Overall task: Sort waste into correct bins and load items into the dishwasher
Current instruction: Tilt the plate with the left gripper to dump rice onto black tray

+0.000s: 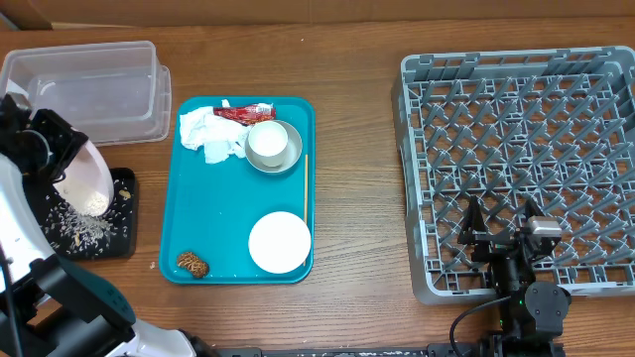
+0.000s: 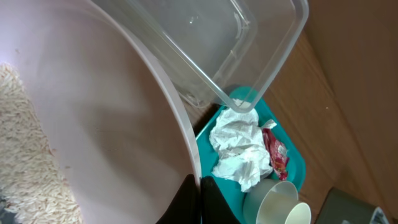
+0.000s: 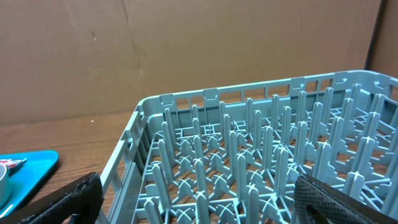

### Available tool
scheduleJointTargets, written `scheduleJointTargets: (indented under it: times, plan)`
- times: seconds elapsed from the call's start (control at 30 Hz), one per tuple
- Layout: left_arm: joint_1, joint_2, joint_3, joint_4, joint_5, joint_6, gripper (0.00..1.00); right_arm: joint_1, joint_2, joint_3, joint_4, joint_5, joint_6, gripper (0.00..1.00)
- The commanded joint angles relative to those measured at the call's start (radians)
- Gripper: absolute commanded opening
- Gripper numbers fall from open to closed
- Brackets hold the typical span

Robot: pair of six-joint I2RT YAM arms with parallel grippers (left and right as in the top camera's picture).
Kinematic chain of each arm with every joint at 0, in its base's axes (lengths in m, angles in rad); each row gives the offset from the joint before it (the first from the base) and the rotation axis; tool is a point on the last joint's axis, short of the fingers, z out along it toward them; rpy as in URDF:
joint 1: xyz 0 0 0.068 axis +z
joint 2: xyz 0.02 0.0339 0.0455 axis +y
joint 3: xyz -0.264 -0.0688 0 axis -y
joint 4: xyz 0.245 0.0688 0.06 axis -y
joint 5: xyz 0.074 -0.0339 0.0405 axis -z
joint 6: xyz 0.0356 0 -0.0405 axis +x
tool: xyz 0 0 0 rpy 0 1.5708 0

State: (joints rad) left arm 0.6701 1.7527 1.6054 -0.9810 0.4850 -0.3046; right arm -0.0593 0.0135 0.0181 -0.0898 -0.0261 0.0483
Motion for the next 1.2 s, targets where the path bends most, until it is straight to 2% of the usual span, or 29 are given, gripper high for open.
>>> scheduleJointTargets:
  times: [0.0,0.2,0.47,0.7,0.87,0.97,1.1,1.17]
  plan:
    - [0.051,0.002,0.000,-0.007,0.156,0.103,0.04,-0.006,-0.011,-0.010,0.007,-0.001,-0.015,1.00]
    - [0.112,0.009,0.000,-0.023,0.320,0.176,0.04,-0.006,-0.011,-0.010,0.007,-0.001,-0.015,1.00]
    - [0.190,0.010,0.000,-0.052,0.364,0.179,0.04,-0.006,-0.011,-0.010,0.007,-0.001,-0.015,1.00]
    - [0.233,0.010,0.000,-0.078,0.467,0.307,0.04,-0.006,-0.011,-0.010,0.007,-0.001,-0.015,1.00]
    - [0.240,0.010,0.000,-0.109,0.545,0.317,0.04,-0.006,-0.011,-0.010,0.007,-0.001,-0.015,1.00]
    - [0.241,0.010,0.000,-0.116,0.451,0.303,0.04,-0.006,-0.011,-0.010,0.007,-0.001,-0.015,1.00]
    - [0.244,0.010,-0.004,-0.128,0.411,0.322,0.04,-0.006,-0.011,-0.010,0.007,-0.001,-0.015,1.00]
    - [0.248,0.010,-0.014,-0.130,0.389,0.288,0.04,-0.006,-0.011,-0.010,0.007,-0.001,-0.015,1.00]
